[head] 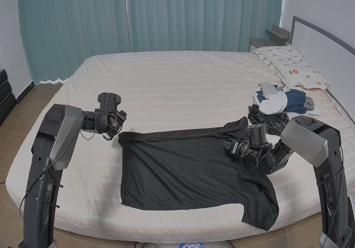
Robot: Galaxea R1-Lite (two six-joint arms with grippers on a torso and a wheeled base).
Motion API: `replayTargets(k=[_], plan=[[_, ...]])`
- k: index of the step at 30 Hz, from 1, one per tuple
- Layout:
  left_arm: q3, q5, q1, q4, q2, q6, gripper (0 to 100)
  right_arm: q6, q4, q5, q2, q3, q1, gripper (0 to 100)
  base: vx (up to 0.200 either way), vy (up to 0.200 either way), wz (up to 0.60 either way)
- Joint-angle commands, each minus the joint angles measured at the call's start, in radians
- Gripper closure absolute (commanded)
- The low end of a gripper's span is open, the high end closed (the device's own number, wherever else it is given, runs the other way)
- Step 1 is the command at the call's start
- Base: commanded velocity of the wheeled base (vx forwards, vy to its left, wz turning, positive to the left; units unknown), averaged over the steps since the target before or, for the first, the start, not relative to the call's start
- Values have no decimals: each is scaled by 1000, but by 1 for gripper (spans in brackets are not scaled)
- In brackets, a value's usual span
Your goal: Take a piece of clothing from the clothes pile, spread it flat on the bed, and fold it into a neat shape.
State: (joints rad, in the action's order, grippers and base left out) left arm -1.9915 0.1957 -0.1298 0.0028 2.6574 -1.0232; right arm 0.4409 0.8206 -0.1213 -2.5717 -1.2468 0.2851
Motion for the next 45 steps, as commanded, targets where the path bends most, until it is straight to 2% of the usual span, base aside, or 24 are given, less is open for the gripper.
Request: replayTargets(k=[1, 2, 3, 8, 11, 18, 23, 25, 32, 33, 37, 40, 45], plan=[[30, -2, 10, 22, -40, -29, 0, -36, -40, -11, -53, -74, 2, 0, 0, 0, 0], [37, -2, 12, 22, -45, -31, 0, -44, -52, -14, -54, -85, -3, 0, 0, 0, 0], [39, -2, 12, 22, -45, -31, 0, -44, -54, -14, -54, -85, -3, 100, 0, 0, 0], [117, -15, 22, 11, -85, -31, 0, -45, -49, -28, -27, -79, -20, 100, 0, 0, 0], [181, -50, 25, 11, -119, -34, 0, -47, -57, -28, 2, -66, -52, 100, 0, 0, 0], [283, -58, 24, 8, -165, -34, 0, -34, -41, -11, 58, -28, -123, 100, 0, 0, 0], [398, -133, 21, 3, -234, -35, 0, -30, -25, 57, 102, 38, -215, 100, 0, 0, 0], [425, -145, 19, 3, -244, -35, 0, -30, -1, 74, 102, 58, -236, 100, 0, 0, 0], [540, -182, 9, -20, -283, -51, 0, -22, 54, 193, 70, 104, -319, 100, 0, 0, 0], [545, -183, 7, -23, -284, -54, 0, -19, 54, 196, 67, 102, -320, 0, 0, 0, 0], [628, -208, -4, -87, -321, -72, 0, 29, 98, 204, 41, 99, -325, 0, 0, 0, 0], [686, -233, -16, -98, -344, -75, 0, 33, 153, 204, 51, 124, -328, 0, 0, 0, 0], [797, -276, -45, -118, -406, -90, 0, 22, 203, 223, 130, 282, -287, 0, 0, 0, 0]])
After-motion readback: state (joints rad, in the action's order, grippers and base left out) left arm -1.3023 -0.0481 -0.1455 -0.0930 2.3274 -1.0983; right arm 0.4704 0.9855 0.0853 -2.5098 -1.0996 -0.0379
